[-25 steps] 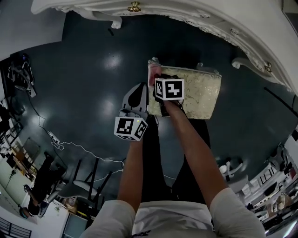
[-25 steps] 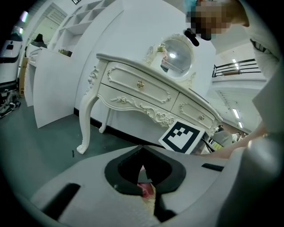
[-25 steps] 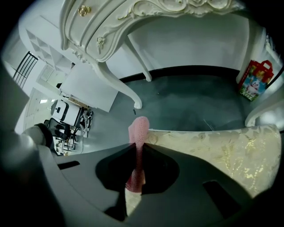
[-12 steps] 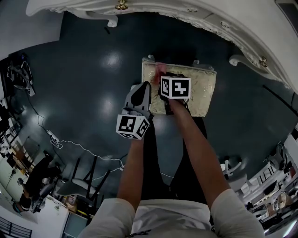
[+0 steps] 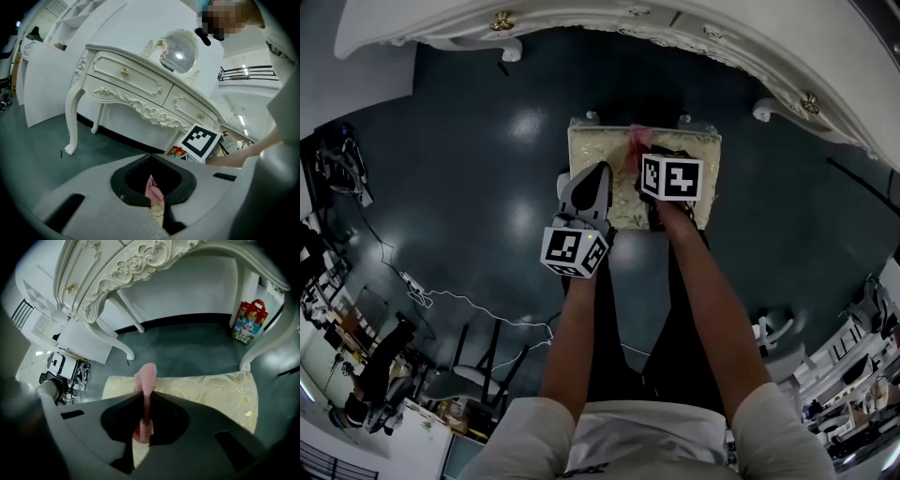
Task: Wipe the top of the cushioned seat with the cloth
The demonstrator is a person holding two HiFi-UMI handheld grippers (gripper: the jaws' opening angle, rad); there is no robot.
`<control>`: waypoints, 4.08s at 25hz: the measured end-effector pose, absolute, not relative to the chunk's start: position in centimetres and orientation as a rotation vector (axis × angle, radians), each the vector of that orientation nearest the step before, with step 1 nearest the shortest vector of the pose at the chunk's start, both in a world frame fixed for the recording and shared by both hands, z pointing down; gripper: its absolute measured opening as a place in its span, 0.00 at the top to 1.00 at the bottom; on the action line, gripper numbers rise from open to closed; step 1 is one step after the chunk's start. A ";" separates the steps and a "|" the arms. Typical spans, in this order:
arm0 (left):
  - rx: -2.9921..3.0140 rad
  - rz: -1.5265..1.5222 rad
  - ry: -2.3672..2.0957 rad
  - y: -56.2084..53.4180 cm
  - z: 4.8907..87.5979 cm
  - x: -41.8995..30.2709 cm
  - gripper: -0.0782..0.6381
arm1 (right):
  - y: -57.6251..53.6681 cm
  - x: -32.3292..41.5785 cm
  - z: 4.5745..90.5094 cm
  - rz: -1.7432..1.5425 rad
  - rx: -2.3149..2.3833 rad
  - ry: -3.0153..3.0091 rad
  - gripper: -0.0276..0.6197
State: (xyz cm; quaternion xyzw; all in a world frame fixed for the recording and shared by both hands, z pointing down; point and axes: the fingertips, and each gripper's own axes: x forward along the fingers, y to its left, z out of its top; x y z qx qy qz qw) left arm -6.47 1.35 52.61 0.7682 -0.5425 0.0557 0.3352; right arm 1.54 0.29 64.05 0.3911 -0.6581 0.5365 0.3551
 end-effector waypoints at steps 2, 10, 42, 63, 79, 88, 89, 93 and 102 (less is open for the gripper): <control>2.020 0.154 -1.394 1.2 52.7 -5.4 0.87 | 0.2 2.7 64.1 1.383 1.027 -1.694 0.92; 2.059 0.168 -1.307 0.9 53.3 -0.4 0.87 | -0.2 9.3 64.0 1.385 1.107 -1.651 0.92; 1.987 0.176 -1.458 3.0 52.5 -12.9 0.87 | 2.9 -2.5 62.0 1.438 1.083 -1.744 0.92; 1.922 0.176 -1.473 5.7 53.6 -17.0 0.87 | 4.7 -11.5 64.2 1.401 0.913 -1.753 0.92; 2.001 0.235 -1.344 4.4 54.8 -7.0 0.87 | 3.7 1.3 64.1 1.437 1.057 -1.721 0.92; 2.029 0.240 -1.267 4.3 55.4 -1.2 0.87 | 3.2 8.9 63.8 1.430 1.154 -1.677 0.92; 2.033 0.242 -1.258 4.2 55.4 -0.7 0.87 | 3.2 9.8 63.8 1.431 1.165 -1.668 0.92; 2.048 0.248 -1.231 4.1 55.5 1.3 0.87 | 3.2 12.7 63.8 1.421 1.196 -1.651 0.92; 2.071 0.259 -1.196 3.6 55.5 4.0 0.87 | 3.6 17.7 63.8 1.441 1.310 -1.582 0.92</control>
